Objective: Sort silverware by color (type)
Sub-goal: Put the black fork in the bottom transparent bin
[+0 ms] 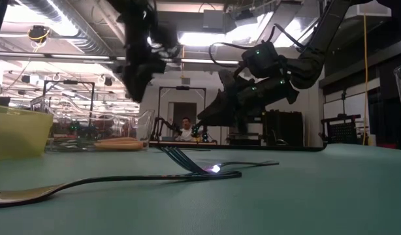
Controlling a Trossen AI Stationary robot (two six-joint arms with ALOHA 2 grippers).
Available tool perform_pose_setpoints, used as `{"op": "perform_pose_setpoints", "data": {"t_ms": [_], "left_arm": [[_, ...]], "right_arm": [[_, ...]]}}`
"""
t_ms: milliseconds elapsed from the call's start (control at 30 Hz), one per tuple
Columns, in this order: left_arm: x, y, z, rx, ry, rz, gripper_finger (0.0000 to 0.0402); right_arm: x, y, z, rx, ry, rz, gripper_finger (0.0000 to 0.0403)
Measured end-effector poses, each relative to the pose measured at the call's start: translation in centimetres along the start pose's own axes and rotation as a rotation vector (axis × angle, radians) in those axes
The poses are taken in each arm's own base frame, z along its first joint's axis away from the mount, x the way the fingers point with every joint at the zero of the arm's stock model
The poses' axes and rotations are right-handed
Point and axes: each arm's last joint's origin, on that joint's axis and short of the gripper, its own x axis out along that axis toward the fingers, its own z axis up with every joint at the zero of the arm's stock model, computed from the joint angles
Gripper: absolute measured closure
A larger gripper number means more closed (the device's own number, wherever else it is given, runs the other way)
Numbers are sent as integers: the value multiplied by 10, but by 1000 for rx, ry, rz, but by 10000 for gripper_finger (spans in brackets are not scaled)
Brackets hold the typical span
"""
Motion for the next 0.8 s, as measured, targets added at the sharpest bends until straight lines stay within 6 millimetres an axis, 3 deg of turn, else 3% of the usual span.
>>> {"op": "perform_pose_setpoints", "data": {"t_ms": [233,533,800], "left_arm": [[-26,-15,16,4,-166,-59,293],[-35,-32,28,-10,-341,-128,293],[-37,-35,46,47,-474,-301,293]], "right_arm": [[0,0,0,1,2,-1,303],[1,3,-3,3,24,9,303],[6,30,-19,-50,71,75,303]]}}
